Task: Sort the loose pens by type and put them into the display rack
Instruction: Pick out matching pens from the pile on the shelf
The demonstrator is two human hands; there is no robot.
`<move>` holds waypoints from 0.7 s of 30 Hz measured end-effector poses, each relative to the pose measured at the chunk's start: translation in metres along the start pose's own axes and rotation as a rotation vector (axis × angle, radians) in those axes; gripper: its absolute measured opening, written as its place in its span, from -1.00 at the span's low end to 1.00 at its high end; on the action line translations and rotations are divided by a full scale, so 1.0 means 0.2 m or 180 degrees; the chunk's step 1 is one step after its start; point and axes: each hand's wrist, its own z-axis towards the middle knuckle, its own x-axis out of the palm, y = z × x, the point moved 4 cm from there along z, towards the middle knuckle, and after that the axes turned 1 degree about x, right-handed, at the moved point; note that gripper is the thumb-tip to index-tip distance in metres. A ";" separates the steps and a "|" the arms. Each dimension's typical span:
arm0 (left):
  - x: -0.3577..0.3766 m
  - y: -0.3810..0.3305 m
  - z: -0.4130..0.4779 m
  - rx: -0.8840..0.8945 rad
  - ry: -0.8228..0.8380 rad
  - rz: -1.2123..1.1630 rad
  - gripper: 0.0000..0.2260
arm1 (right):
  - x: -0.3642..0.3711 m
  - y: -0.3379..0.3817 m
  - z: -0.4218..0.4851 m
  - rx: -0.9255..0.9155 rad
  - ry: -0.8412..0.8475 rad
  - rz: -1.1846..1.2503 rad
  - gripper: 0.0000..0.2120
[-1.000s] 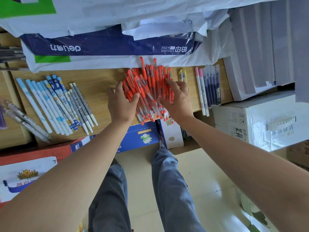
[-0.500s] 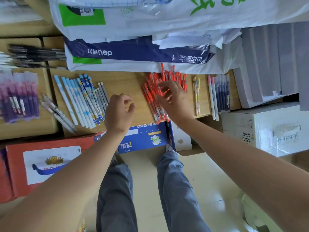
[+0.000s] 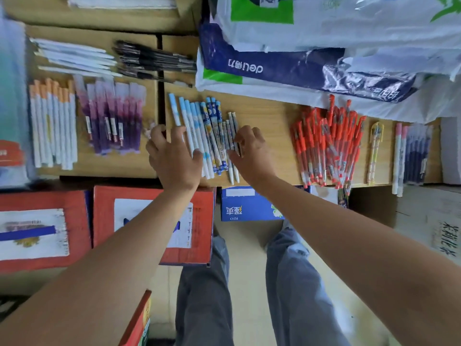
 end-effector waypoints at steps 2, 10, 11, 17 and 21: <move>0.02 0.03 0.02 -0.0103 0.0122 -0.0034 -0.55 | 0.03 0.00 0.02 0.0030 0.0014 -0.0175 -0.71; 0.07 0.08 0.05 0.0107 0.0204 -0.0290 -0.54 | 0.03 0.00 0.04 -0.0051 -0.0057 -0.0381 -0.77; 0.07 0.08 0.05 0.0108 0.0210 -0.0303 -0.55 | 0.04 0.00 0.04 -0.0056 -0.0060 -0.0406 -0.77; 0.08 0.08 0.05 0.0182 0.0214 -0.0271 -0.55 | -0.04 -0.08 0.05 0.0255 -0.0034 -0.0430 -0.77; 0.08 0.08 0.05 0.0243 0.0195 -0.0276 -0.55 | -0.17 -0.21 0.04 0.0511 -0.0211 -0.0424 -0.79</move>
